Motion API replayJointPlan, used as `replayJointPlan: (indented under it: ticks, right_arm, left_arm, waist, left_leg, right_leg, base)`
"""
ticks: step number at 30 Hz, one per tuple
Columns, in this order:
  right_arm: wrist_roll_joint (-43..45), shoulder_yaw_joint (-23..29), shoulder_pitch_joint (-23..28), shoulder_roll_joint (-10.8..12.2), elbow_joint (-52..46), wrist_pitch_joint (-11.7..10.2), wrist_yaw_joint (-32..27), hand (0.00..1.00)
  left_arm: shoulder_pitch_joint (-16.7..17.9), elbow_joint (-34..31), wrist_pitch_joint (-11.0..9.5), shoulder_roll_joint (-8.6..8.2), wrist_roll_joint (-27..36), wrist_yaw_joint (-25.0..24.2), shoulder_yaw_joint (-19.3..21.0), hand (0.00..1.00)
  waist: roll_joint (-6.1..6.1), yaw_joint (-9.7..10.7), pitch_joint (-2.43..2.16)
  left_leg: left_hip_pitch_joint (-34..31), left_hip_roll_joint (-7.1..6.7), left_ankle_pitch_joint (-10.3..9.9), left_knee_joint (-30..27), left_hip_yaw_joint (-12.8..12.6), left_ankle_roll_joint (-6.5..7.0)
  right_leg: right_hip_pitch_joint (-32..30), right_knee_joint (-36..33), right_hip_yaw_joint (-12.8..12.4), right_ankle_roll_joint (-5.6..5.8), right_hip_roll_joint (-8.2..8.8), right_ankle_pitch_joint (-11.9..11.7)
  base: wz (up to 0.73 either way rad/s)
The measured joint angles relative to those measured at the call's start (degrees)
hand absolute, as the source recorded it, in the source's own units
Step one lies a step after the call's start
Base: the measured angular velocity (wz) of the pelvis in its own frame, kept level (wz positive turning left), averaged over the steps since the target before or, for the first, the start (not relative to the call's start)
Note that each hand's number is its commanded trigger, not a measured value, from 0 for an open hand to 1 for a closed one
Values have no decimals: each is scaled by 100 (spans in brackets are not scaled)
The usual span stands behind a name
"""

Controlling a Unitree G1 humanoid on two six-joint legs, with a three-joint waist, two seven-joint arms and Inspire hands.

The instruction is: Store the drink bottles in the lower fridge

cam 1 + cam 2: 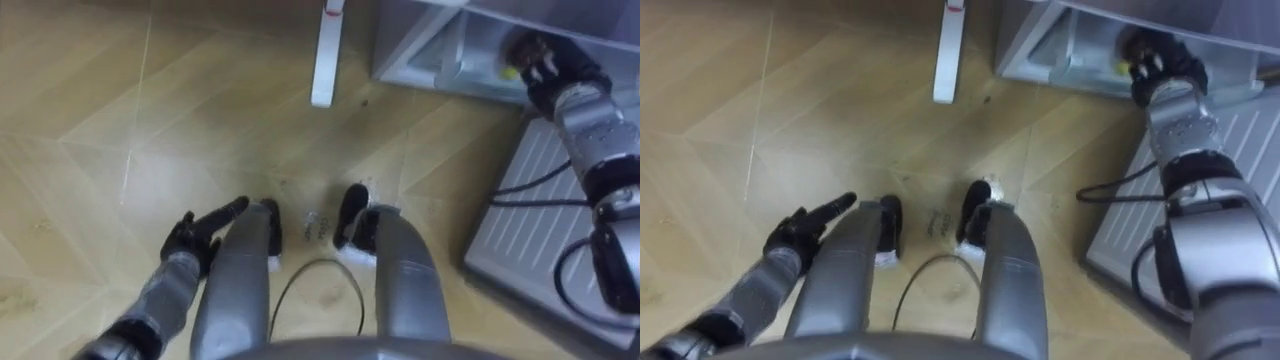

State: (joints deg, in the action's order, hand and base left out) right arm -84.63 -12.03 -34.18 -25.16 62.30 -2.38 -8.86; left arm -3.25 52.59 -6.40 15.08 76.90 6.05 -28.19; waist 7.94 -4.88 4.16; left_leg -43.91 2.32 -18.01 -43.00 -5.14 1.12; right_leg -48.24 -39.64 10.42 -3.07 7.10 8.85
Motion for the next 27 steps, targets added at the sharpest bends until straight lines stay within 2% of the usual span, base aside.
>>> replayJointPlan:
  ticks: [3, 7, 9, 11, 15, 17, 20, 22, 23, 25, 27]
  right_arm:
    - [30, -116, 159, 1, 234, 11, 275, 0]
    - [170, -140, 468, -5, 555, 67, 795, 0]
    - [156, -130, 578, -5, 671, 94, 1019, 0]
    - [191, -130, 744, -4, 911, 149, 1288, 0]
    - [300, -74, 1173, 2, 1151, 289, 1639, 0]
    - [324, 11, 1384, 54, 1190, 377, 1797, 0]
    - [591, 198, 1672, 214, 1257, 382, 1889, 0]
    - [601, 570, 2028, 432, 1242, 437, 1951, 0]
    - [644, 789, 2220, 506, 1240, 502, 1955, 0]
    - [699, 1008, 2566, 570, 1151, 507, 1953, 0]
    - [683, 1215, 2910, 677, 1123, 496, 1956, 0]
  left_arm:
    - [-4, 33, 42, -25, -119, -12, 1, 0]
    - [18, 71, 233, -44, -270, -187, 39, 0]
    - [-10, 212, 326, -46, -279, -351, 114, 0]
    - [-61, 473, 432, -53, -355, -530, 257, 0]
    - [-46, 591, 556, -58, -591, -677, 519, 0]
    - [-79, 889, 669, -100, -819, -884, 678, 0]
    - [-36, 1048, 753, -101, -1100, -1039, 915, 0]
    - [202, 1179, 790, -124, -1145, -1171, 1142, 0]
    - [397, 1170, 802, -131, -1224, -1233, 1296, 0]
    - [684, 1159, 825, -139, -1283, -1307, 1608, 0]
    - [921, 1148, 822, -157, -1283, -1306, 1936, 0]
  waist:
    - [-40, -63, -3]
    - [-119, -171, -15]
    - [-178, -182, -38]
    - [-210, -179, -54]
    - [-273, -159, -105]
    - [-331, -104, -153]
    - [-370, -4, -185]
    - [-431, 65, -270]
    - [-480, 155, -336]
    - [-523, 240, -396]
    - [-518, 322, -410]
  left_leg:
    - [298, -2, 4, 131, 60, -9]
    - [778, -8, 3, 362, 60, -11]
    - [931, -19, 3, 433, 91, -10]
    - [1263, -99, 45, 646, 150, -21]
    - [1796, -115, 110, 1027, 191, -23]
    - [2044, -126, 169, 1264, 257, -38]
    - [2400, -104, 270, 1640, 301, -60]
    - [2787, -89, 332, 2011, 306, -80]
    - [3008, -94, 353, 2200, 308, -78]
    - [3335, -101, 384, 2447, 303, -79]
    - [3671, -97, 396, 2612, 298, -87]
  right_leg:
    - [337, 145, 57, 3, -42, -2]
    - [816, 342, 101, 47, -53, 5]
    - [996, 413, 130, 61, -45, 14]
    - [1303, 513, 160, 96, -25, 36]
    - [1850, 846, 274, 129, -28, 37]
    - [2126, 1095, 331, 160, -65, -5]
    - [2531, 1474, 395, 184, -151, -103]
    - [2933, 1850, 381, 217, -246, -181]
    - [3135, 1997, 379, 241, -270, -184]
    - [3400, 2128, 393, 283, -282, -159]
    - [3656, 2217, 397, 307, -304, -117]
  base:
    - [5]
    - [3]
    - [8]
    - [12]
    - [11]
    - [9]
    - [8]
    - [-2]
    - [0]
    - [0]
    - [-2]
